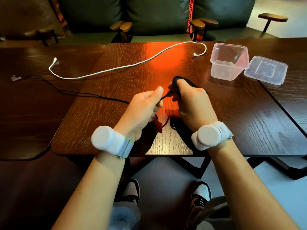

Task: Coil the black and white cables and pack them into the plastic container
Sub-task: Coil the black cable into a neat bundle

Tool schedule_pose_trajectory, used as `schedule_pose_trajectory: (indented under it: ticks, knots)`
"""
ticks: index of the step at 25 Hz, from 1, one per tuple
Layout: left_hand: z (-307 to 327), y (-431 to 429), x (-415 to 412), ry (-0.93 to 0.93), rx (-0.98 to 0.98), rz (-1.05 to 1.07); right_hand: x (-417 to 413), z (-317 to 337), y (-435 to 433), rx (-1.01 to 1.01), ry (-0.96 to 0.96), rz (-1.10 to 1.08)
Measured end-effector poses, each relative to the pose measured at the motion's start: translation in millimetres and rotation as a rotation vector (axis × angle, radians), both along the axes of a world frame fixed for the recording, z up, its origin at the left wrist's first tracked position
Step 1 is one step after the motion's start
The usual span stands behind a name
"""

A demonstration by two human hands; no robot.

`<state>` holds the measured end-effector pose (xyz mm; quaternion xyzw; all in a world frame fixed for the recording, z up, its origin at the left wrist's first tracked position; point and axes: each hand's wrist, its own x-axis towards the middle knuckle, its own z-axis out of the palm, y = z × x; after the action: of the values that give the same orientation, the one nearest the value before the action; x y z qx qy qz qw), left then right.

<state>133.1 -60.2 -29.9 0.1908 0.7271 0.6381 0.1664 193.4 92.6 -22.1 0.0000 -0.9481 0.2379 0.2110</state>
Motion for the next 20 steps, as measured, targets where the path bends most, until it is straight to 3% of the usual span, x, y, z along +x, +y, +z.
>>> schedule_pose_trajectory:
  ticks: [2,4,7,10,12,15,18,20]
  knots:
    - [-2,-7,-3,0.518,-0.288,0.077,0,-3,3,0.019,-0.017,0.022]
    - [1,-12,-2,0.873,-0.454,0.076,-1,-6,6,0.021,-0.004,0.028]
    - [2,-13,-3,1.140,-0.578,0.105,2,-9,4,0.043,0.016,0.017]
    - [5,-21,-10,1.278,-0.658,0.239,4,-9,-10,0.080,0.045,0.033]
    - [6,-26,-12,1.342,-0.635,0.312,4,-5,-19,-0.003,0.053,0.065]
    - [2,-23,-13,1.366,-0.498,0.258,4,0,-27,-0.570,-0.023,0.263]
    - [-2,-19,-13,0.971,-0.143,-0.083,8,3,-35,-1.218,-0.061,0.382]
    - [0,-17,-7,0.715,0.004,-0.210,8,4,-35,-1.414,-0.070,0.364]
